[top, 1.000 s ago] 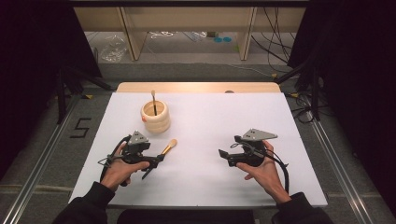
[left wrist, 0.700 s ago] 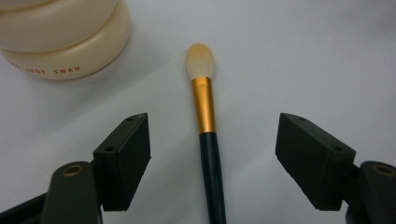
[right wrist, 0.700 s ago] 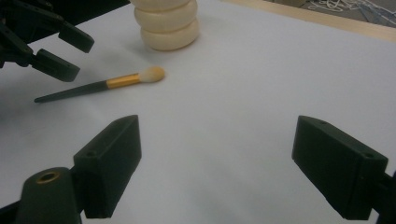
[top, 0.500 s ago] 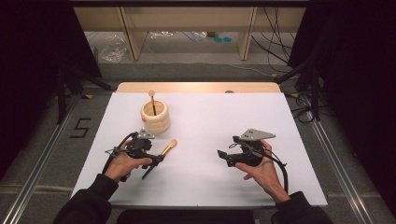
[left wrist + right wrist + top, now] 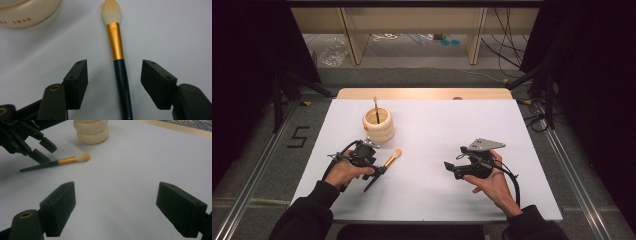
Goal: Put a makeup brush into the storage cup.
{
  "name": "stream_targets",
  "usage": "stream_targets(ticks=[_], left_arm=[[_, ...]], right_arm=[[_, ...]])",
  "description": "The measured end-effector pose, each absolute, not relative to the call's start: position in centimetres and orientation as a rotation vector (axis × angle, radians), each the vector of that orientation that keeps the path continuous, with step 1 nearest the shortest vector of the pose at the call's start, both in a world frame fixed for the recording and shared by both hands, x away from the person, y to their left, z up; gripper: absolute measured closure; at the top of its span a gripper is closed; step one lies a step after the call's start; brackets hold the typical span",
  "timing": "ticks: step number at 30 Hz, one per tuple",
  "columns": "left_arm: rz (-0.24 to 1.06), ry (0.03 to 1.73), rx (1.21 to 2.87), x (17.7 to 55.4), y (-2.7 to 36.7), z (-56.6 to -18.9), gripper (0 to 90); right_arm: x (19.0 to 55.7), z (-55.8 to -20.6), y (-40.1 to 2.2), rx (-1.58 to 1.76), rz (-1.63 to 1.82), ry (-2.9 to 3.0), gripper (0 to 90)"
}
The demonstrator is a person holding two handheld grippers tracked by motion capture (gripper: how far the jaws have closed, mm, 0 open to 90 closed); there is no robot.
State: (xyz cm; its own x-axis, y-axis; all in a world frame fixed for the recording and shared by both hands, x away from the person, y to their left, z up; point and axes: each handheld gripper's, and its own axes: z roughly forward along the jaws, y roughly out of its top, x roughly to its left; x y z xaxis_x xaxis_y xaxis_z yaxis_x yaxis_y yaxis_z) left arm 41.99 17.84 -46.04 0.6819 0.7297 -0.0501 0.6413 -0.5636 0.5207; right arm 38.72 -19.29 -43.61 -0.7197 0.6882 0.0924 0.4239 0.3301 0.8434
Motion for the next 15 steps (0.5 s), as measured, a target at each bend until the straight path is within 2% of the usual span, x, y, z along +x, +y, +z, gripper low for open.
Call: stream_targets(ticks=[7,8,10,12,15], left_arm=[[0.225,1.019,2.471,42.0,16.9,-46.2,43.5],[0.225,0.990,2.528,42.1,16.7,-46.1,44.9],[0.229,1.012,2.493,42.0,16.5,-46.3,45.6],[0.225,0.992,2.528,42.1,16.4,-46.2,50.3],[0.237,0.985,2.552,42.3,16.3,-46.2,52.8]], right_arm=[[38.7,-43.6,-19.3,1.002,1.332,2.317,16.6],[38.7,-43.6,-19.3,1.002,1.333,2.318,16.7],[38.7,-43.6,-19.3,1.001,1.338,2.321,16.7],[38.7,-43.6,-19.3,1.002,1.336,2.322,16.7],[38.7,-43.6,-19.3,1.004,1.336,2.323,16.7]])
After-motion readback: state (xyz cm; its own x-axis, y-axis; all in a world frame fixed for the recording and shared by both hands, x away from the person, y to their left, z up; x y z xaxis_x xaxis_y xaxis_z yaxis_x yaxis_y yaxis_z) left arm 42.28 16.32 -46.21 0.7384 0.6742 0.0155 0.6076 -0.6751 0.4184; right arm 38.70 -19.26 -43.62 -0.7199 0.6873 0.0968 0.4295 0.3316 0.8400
